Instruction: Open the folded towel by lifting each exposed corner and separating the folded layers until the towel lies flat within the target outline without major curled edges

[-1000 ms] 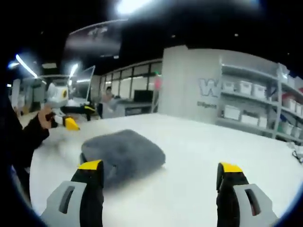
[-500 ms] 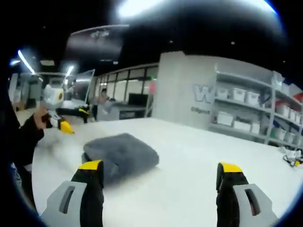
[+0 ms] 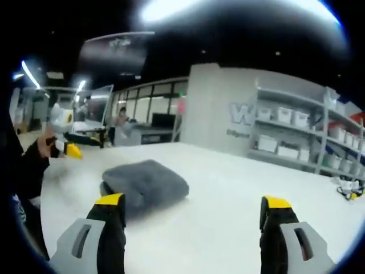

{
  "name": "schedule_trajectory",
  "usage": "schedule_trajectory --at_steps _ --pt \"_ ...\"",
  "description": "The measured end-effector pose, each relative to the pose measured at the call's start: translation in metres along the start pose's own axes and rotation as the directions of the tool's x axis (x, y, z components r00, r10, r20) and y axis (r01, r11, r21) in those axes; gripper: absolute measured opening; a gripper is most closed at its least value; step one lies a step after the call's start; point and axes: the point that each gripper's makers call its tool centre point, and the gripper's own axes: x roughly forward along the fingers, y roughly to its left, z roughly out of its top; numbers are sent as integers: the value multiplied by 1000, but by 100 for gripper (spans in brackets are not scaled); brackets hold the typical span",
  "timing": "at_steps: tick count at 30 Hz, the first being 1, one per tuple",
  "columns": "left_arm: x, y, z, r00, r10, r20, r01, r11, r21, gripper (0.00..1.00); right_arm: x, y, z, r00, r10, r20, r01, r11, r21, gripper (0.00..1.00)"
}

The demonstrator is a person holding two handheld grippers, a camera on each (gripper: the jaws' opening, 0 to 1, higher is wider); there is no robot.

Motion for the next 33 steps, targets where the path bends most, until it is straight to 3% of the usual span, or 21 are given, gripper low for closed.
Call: schedule_trajectory --at_steps 1,5,6,10,12,13,14,15,16,17,18,20,25,28,33 --pt "-3 2 4 998 37 54 -32 996 -85 100 -1 1 2 1000 0 3 0 1000 0 98" --pt "-9 -3 0 993 49 111 -18 963 -270 100 -3 3 5 1000 5 8 -5 1000 -8 98" --pt "-11 -4 -2 991 48 124 -4 943 -333 100 -4 3 7 1000 6 10 -6 1000 -9 98" --pt "-16 -6 -2 985 60 159 17 898 -440 100 -6 4 11 1000 6 17 -6 1000 -14 98" --pt "-17 -9 -3 982 66 176 34 859 -511 100 -8 4 14 1000 5 23 -5 1000 -15 98" --pt "-18 -10 -3 977 83 195 50 803 -594 100 -9 4 15 1000 5 27 -4 1000 -15 98" --pt "-17 -15 -6 977 64 203 93 731 -676 100 -10 4 16 1000 4 31 -4 1000 -13 98" --pt "-15 -25 -9 979 24 203 134 675 -725 100 -10 4 17 999 4 34 -4 1000 -12 98" --pt "-14 -27 -11 979 20 204 142 653 -744 100 -11 4 18 999 4 37 -4 1000 -11 98" --pt "-11 -26 -13 977 37 210 138 641 -755 100 -11 4 19 999 4 39 -3 1000 -9 98" --pt "-10 -27 -16 978 42 205 131 642 -756 100 -11 4 19 999 3 40 -3 1000 -7 98" --pt "-7 -30 -20 978 49 203 134 596 -792 100 -12 4 19 999 3 40 -3 1000 -5 98" --pt "-3 -38 -21 975 49 218 158 541 -826 100 -14 2 20 999 1 40 -1 1000 -7 97" --pt "-1 -40 -20 971 58 230 167 522 -837 100 -16 1 21 999 1 44 0 1000 -6 97" --pt "5 -39 -23 972 64 227 164 508 -846 100 -17 2 22 999 6 43 -6 1000 -8 97"
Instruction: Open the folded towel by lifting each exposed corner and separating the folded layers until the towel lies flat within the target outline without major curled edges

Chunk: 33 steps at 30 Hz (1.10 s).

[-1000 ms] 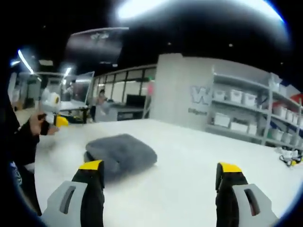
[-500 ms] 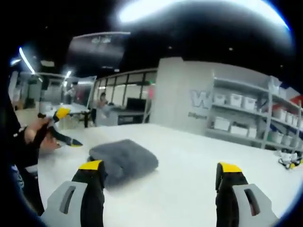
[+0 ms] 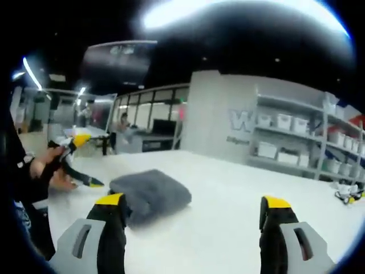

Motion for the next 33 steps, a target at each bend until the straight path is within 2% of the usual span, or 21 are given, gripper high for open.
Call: schedule_trajectory --at_steps 7,12,18,24,33 --pt "8 8 -13 999 26 -33 -26 1000 -10 100 -1 2 1 1000 10 -5 -10 1000 -6 98" --pt "16 9 -13 999 34 -30 -34 999 4 100 0 4 3 1000 15 -3 -15 1000 -10 98" --pt "24 13 -18 997 44 -62 -43 999 12 100 5 4 5 1000 14 -14 -14 999 -32 98" --pt "31 13 -14 998 38 -49 -38 999 11 100 11 9 16 999 42 -2 -42 998 -43 98" --pt "34 9 -13 998 28 -51 -26 999 39 94 14 16 16 998 68 -1 -68 997 -36 98"
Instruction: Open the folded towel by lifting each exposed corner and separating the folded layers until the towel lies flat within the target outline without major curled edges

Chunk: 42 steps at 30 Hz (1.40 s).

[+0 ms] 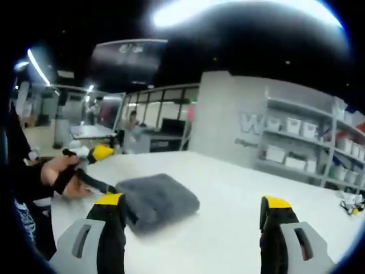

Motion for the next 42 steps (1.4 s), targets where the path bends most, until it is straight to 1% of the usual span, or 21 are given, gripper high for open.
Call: schedule_trajectory --at_steps 3,5,8,15,17,20,21,23,26,27,32,35,37,41,42 --pt "-1 -2 3 1000 -5 7 5 999 36 90 0 -2 0 1000 -6 1 6 1000 2 98" --pt "-2 -3 3 1000 -15 9 14 999 38 87 -1 -2 -1 1000 -7 -1 7 1000 4 98" --pt "-3 -5 4 1000 -24 9 24 998 54 86 0 -2 -3 1000 -6 -5 6 1000 3 98" --pt "-2 -3 -3 1000 -21 -18 22 997 77 80 -1 0 -3 1000 -3 -2 3 1000 6 97" --pt "-2 1 -3 1000 -16 -23 18 997 77 75 -1 1 -3 1000 -3 -4 3 1000 5 97" --pt "-4 0 -3 999 -30 -25 32 997 76 56 -1 1 -4 1000 -3 -3 3 1000 7 97" --pt "-5 0 -2 999 -33 -26 35 996 78 51 -1 1 -4 1000 -4 -3 4 1000 8 97" --pt "-5 -1 -2 999 -35 -19 37 995 91 52 -1 1 -4 1000 -4 -4 4 1000 7 97" --pt "-5 -3 -2 999 -40 -18 42 995 96 60 -1 1 -4 1000 -4 -4 4 1000 7 97" --pt "-4 -2 -4 999 -40 -23 43 994 98 62 -1 1 -4 1000 -3 -4 3 1000 7 97" --pt "-5 0 -9 998 -40 -38 43 997 70 64 0 1 -4 1000 -2 -2 2 1000 7 97" --pt "-3 5 -12 999 -26 -46 30 997 77 62 0 2 -3 1000 1 -1 -1 1000 6 97" --pt "-2 11 -13 999 -9 -47 13 996 89 57 0 4 -2 1000 3 1 -3 1000 6 97" --pt "-2 10 -14 999 16 -45 -10 989 146 54 3 7 2 1000 13 3 -13 1000 -2 97" --pt "-1 11 -15 999 36 -41 -28 982 189 51 5 8 4 1000 18 3 -18 1000 -9 97"
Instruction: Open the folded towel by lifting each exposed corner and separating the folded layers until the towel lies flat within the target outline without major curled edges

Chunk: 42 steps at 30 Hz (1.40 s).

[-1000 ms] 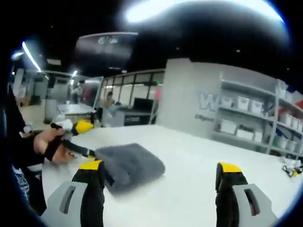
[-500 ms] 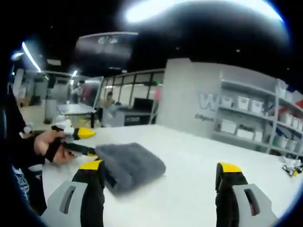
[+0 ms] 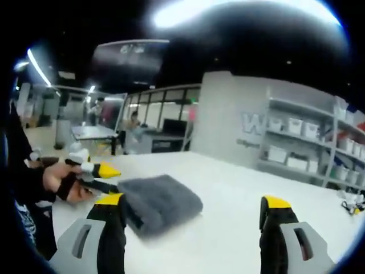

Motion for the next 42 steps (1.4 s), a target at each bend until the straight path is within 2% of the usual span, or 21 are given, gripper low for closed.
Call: schedule_trajectory --at_steps 2,4,8,15,20,22,32,34,37,40,42 --pt "1 3 -5 999 32 -18 -31 998 50 42 4 3 7 1000 10 -1 -10 1000 -24 97" --pt "3 5 -11 998 50 -36 -48 997 60 32 7 4 15 1000 20 -3 -21 998 -55 98" --pt "4 2 -20 998 55 -42 -52 996 71 33 12 5 31 1000 28 -1 -28 994 -101 98" --pt "5 5 -16 997 73 -13 -73 997 40 32 19 9 50 999 49 2 -48 988 -149 99" --pt "8 7 -13 996 87 11 -88 995 56 24 25 4 66 998 65 -12 -67 980 -190 99" --pt "8 9 -13 996 92 13 -92 994 59 21 31 1 72 995 92 -49 -100 973 -207 99" --pt "13 8 -12 996 82 21 -84 995 62 25 56 -5 94 970 165 -178 -211 937 -279 99" --pt "14 10 -10 996 91 26 -93 993 75 23 58 -5 100 964 167 -206 -229 917 -326 99" --pt "14 13 -9 995 100 31 -102 992 79 18 60 -3 108 959 180 -217 -248 906 -342 99" --pt "14 14 -7 994 101 36 -103 992 78 16 64 3 115 939 241 -244 -314 890 -330 99" --pt "14 14 -7 994 100 38 -103 992 73 15 67 4 113 922 267 -280 -355 871 -339 99"
